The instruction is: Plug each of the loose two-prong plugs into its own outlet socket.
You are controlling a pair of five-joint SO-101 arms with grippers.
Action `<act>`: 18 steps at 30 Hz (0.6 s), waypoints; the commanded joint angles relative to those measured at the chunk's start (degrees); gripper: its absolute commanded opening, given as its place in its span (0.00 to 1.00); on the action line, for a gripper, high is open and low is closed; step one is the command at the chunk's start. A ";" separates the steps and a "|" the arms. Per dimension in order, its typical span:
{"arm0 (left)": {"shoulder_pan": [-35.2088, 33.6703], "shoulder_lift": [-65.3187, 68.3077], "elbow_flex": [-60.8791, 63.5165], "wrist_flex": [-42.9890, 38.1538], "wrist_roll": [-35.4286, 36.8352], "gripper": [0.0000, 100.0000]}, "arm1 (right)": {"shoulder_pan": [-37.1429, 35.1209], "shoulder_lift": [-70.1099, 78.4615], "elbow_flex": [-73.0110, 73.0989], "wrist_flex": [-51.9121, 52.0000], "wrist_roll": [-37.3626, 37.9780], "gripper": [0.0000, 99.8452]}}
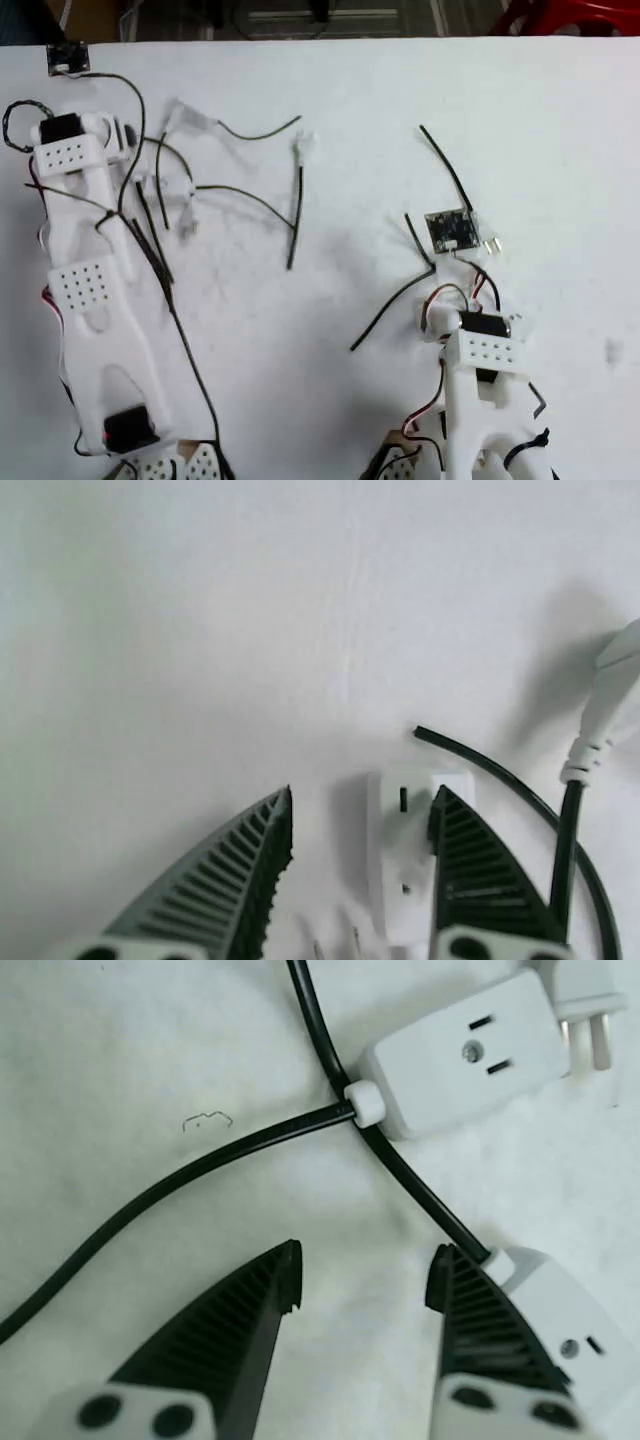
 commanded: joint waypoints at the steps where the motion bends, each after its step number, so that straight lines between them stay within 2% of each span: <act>1: 3.56 0.66 -0.18 2.29 0.44 0.23 | 0.31 -0.84 -0.35 -0.48 0.00 0.21; 15: 3.56 0.92 -0.70 4.48 -0.09 0.22 | 0.31 -0.84 -0.35 -0.66 0.00 0.21; 18: 3.21 0.40 -1.32 5.45 -0.18 0.19 | 0.31 -0.84 -0.35 -0.66 0.00 0.21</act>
